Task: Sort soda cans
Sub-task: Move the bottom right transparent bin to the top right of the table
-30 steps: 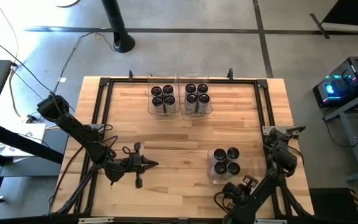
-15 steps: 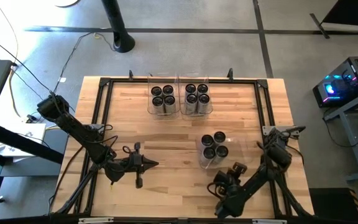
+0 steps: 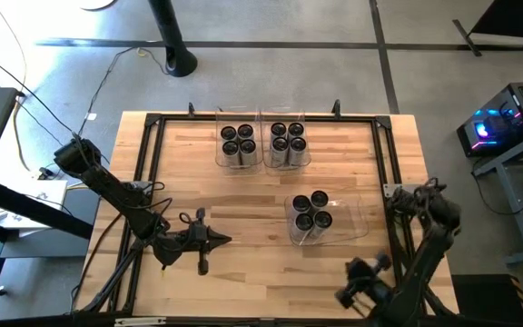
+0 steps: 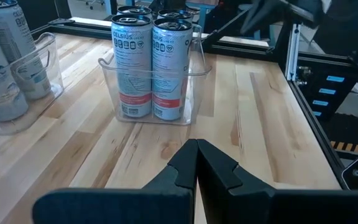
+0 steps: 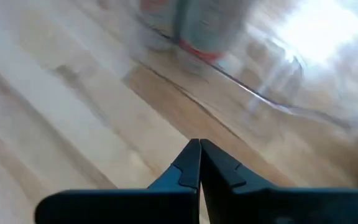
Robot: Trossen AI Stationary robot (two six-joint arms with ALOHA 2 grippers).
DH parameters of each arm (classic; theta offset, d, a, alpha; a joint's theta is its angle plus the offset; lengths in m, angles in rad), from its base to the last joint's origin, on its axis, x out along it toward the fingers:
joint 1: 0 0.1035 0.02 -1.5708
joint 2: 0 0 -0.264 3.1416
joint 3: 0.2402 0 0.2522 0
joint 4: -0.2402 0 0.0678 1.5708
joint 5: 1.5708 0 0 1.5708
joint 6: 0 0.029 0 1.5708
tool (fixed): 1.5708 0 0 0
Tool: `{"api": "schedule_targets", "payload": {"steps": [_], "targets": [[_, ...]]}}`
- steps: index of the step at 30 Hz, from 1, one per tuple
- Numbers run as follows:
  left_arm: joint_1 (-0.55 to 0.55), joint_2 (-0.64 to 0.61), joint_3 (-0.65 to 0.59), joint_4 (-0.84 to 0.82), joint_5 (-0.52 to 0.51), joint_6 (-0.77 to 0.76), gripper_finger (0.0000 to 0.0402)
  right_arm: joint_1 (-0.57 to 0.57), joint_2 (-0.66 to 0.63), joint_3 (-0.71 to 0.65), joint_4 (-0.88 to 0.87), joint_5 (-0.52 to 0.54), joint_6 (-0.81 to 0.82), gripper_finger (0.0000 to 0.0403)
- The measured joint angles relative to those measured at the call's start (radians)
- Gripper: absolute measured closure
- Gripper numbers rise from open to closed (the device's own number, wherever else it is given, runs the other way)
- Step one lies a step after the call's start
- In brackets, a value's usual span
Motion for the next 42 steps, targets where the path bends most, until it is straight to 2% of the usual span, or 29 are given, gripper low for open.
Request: {"api": "schedule_targets", "payload": {"steps": [5,13,22,28,31,34,39,42], "targets": [[0.005,0.0,0.0,0.002,0.0,0.0,0.0401,0.024,-0.108,-0.15,0.019,-0.107,0.198,0.0403],[0.005,0.0,0.0,0.002,0.0,-0.005,0.0402,-0.076,-0.151,-0.421,0.251,-0.223,0.136,0.0403],[0.005,0.0,0.0,0.003,0.0,-0.008,0.0402,-0.236,-0.151,-0.543,0.225,-0.188,0.056,0.0403],[0.004,0.0,0.0,0.003,0.0,-0.031,0.0401,-0.323,-0.151,-0.612,0.215,-0.092,0.017,0.0403],[0.003,0.0,0.0,0.003,0.004,-0.032,0.0401,-0.34,-0.151,-0.613,0.136,-0.033,0.026,0.0403],[0.003,0.011,0.002,0.005,0.004,-0.032,0.0401,-0.327,-0.151,-0.553,-0.008,-0.042,0.052,0.0403],[0.026,0.129,0.081,0.001,0.011,-0.002,0.0401,-0.27,-0.186,-0.427,0.042,-0.014,-0.067,0.0403],[0.081,0.223,0.166,-0.082,0.065,-0.013,0.0402,-0.217,-0.172,-0.331,0.069,-0.008,-0.109,0.0403]]}}
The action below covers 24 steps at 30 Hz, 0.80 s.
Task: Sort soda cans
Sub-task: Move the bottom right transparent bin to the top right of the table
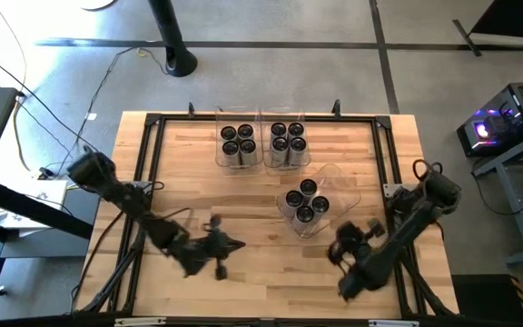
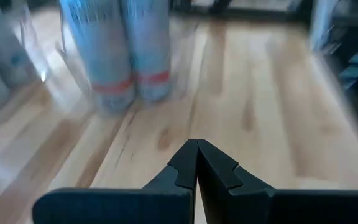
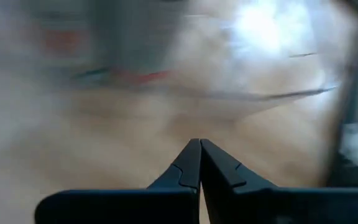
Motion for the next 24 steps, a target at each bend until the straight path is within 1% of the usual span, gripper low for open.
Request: {"api": "schedule_targets", "payload": {"steps": [3,5,6,9,11,14,17,21,24], "targets": [[0.088,0.059,0.084,-0.202,0.075,-0.074,0.0401,0.055,0.002,0.095,0.099,0.022,-0.058,0.0403],[0.155,0.087,0.12,-0.299,0.118,-0.095,0.0401,0.091,0.009,0.133,0.215,0.044,-0.104,0.0403],[0.189,0.101,0.126,-0.321,0.132,-0.093,0.0402,0.106,0.011,0.146,0.285,0.065,-0.123,0.0403],[0.288,0.137,0.132,-0.265,0.193,-0.012,0.0402,0.153,0.028,0.154,0.504,0.165,-0.196,0.0403],[0.342,0.161,0.132,-0.205,0.198,0.048,0.0402,0.175,0.057,0.154,0.635,0.231,-0.258,0.0403],[0.402,0.199,0.131,-0.105,0.2,0.135,0.0401,0.178,0.105,0.153,0.775,0.274,-0.329,0.0403],[0.443,0.245,0.132,0.023,0.238,0.227,0.0401,0.17,0.158,0.153,0.847,0.269,-0.36,0.0403],[0.471,0.303,0.132,0.127,0.245,0.243,0.0401,0.155,0.202,0.152,0.87,0.257,-0.356,0.0403],[0.471,0.339,0.132,0.245,0.265,0.268,0.0402,0.144,0.217,0.152,0.852,0.24,-0.332,0.0403]]}}
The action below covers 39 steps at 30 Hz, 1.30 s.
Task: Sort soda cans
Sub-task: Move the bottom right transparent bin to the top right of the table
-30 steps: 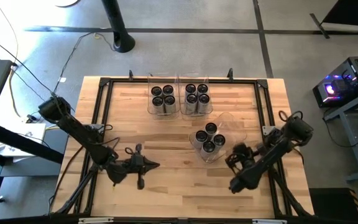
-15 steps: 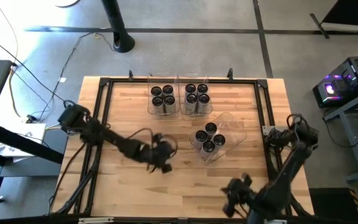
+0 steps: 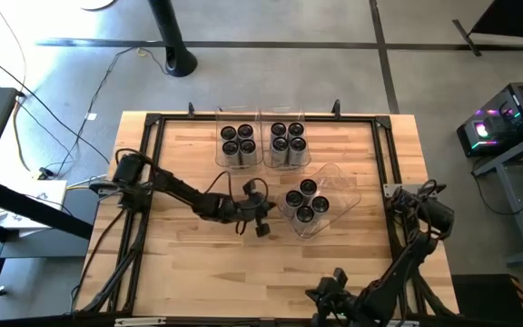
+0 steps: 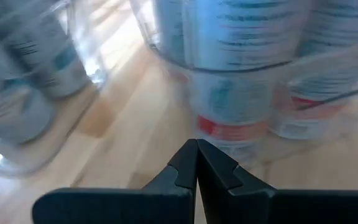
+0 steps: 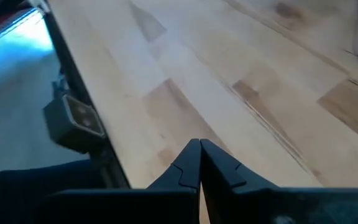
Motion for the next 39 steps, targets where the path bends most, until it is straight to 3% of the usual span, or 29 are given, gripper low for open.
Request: {"api": "schedule_targets", "payload": {"steps": [3,11,17,21,30,34,39], "targets": [[-0.01,0.039,0.008,0.075,0.046,0.028,0.0402,-0.014,0.0,0.0,-0.037,0.004,0.045,0.0403],[-0.06,0.141,0.146,0.078,0.125,0.098,0.0401,-0.081,0.0,0.0,-0.192,0.018,0.163,0.0403],[-0.123,0.166,0.248,-0.043,0.121,0.107,0.0401,-0.125,0.001,0.0,-0.327,0.014,0.253,0.0403],[-0.163,0.145,0.277,-0.163,0.049,0.053,0.0402,-0.153,0.006,-0.018,-0.374,0.011,0.289,0.0403],[-0.241,-0.001,0.239,-0.546,-0.197,-0.139,0.0402,-0.181,0.007,-0.156,-0.416,-0.08,0.432,0.0403],[-0.248,-0.041,0.189,-0.589,-0.135,-0.201,0.0402,-0.161,0.007,-0.175,-0.552,-0.153,0.544,0.0403],[-0.248,-0.035,0.131,-0.514,-0.109,-0.261,0.0402,-0.129,0.001,-0.17,-0.72,-0.228,0.642,0.0403]]}}
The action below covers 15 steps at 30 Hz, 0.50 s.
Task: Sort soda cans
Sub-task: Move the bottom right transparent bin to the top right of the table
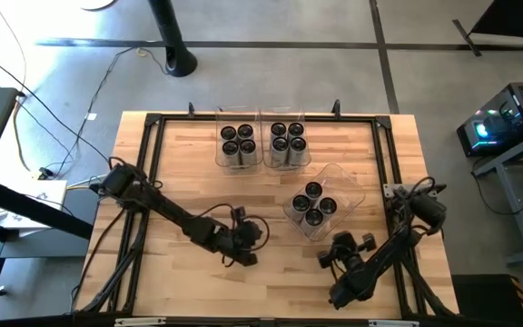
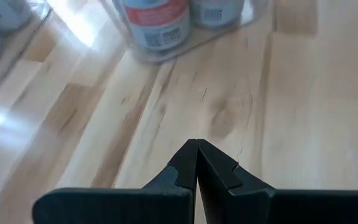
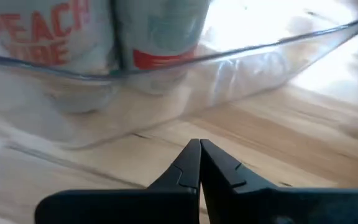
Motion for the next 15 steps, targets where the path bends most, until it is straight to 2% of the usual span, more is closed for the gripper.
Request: {"api": "schedule_targets", "payload": {"steps": [3,6,9,11,15], "targets": [[0.016,0.003,-0.036,0.05,0.001,-0.039,0.0402,0.023,-0.016,0.0,0.024,-0.017,-0.02,0.0403],[0.075,0.003,-0.044,0.065,0.02,-0.084,0.0402,0.051,-0.034,0.0,0.123,-0.017,-0.086,0.0403],[0.158,0.018,-0.043,0.142,0.146,-0.037,0.0402,0.078,-0.038,0.001,0.281,-0.009,-0.179,0.0403],[0.207,0.04,-0.044,0.198,0.188,0.008,0.0402,0.089,-0.037,-0.002,0.396,0.033,-0.248,0.0403],[0.276,0.098,-0.044,0.343,0.197,0.068,0.0402,0.091,-0.015,-0.003,0.553,0.183,-0.354,0.0403]]}}
